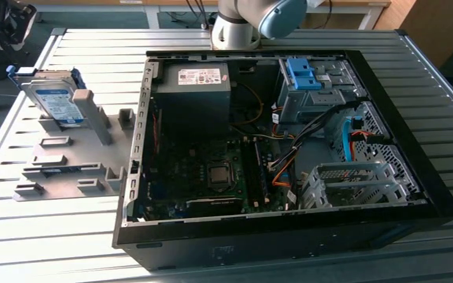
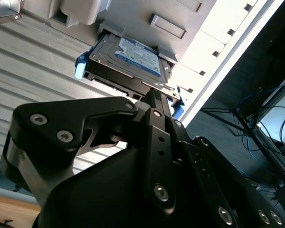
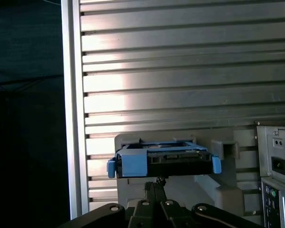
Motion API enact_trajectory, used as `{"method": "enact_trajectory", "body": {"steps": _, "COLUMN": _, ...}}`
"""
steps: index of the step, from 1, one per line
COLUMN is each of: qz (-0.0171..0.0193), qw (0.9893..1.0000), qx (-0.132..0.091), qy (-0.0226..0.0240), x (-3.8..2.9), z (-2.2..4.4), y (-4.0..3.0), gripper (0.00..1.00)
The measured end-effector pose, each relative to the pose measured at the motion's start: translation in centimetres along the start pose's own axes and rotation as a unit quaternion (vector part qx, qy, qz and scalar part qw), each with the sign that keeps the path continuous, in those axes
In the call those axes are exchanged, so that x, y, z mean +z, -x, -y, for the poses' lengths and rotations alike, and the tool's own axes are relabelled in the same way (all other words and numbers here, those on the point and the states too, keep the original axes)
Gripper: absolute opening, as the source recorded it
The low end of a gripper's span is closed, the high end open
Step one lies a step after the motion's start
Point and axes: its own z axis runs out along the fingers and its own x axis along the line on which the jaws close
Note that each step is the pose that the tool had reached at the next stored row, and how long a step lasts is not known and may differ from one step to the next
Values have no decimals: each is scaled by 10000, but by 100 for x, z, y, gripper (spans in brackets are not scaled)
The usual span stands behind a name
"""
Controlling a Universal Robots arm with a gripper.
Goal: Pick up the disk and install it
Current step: 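Pick up the disk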
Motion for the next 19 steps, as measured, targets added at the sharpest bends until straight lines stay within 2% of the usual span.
{"method": "enact_trajectory", "body": {"steps": 13, "qz": 0, "qw": 10000, "qx": -32, "qy": -1, "x": 0, "z": 0, "y": 0, "gripper": 11}}
{"method": "enact_trajectory", "body": {"steps": 19, "qz": -9, "qw": 9997, "qx": -239, "qy": -6, "x": 0, "z": 0, "y": 0, "gripper": 11}}
